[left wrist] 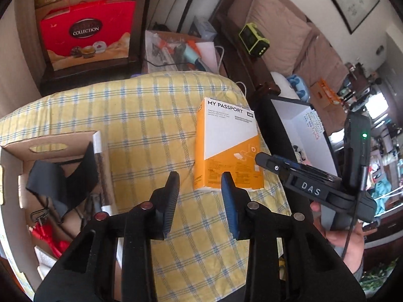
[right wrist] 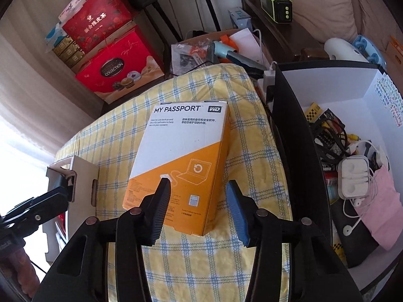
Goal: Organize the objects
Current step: 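Grasp the orange MY PASSPORT box from its sides with both tools, then lift the orange box with both tools and lower it into the cardboard box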
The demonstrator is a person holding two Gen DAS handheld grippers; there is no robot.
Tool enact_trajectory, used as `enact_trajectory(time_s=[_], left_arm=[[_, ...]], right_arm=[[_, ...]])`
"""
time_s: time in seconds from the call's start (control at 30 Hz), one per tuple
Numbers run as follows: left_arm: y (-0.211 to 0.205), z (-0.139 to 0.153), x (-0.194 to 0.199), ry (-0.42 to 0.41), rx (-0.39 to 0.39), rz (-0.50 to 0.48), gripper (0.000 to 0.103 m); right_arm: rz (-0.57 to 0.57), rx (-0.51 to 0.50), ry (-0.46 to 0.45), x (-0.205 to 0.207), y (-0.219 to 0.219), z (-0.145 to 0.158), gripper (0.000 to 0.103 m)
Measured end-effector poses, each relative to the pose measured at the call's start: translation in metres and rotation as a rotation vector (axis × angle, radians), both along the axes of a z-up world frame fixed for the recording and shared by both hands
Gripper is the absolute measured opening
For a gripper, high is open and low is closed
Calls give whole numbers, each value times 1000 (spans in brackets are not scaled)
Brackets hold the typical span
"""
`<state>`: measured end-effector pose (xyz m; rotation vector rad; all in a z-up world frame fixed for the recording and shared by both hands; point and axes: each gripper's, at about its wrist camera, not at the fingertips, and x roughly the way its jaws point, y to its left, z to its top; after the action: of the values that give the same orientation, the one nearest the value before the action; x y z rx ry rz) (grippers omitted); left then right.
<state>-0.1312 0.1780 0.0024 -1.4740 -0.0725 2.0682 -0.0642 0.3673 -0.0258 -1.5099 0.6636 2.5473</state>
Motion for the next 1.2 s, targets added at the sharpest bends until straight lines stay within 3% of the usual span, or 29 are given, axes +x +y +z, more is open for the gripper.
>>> enact_trajectory(time_s=[0.4,0.67,0.87,1.2], left_arm=[[48,-50,-21,-95,-13,11,30],[52,-55,-20,-86,-25,9,27],[46,-36,-7,-41,-20,12,27],[-5,23,29,94,29,63,27]], right_arm=[[-14,-113,0,-2,21,-21,48],[-3,-216,13,-3,23,-32,46],[12,-208,33,6,16,-21,46],[80,-175,134,19,-28,32,46]])
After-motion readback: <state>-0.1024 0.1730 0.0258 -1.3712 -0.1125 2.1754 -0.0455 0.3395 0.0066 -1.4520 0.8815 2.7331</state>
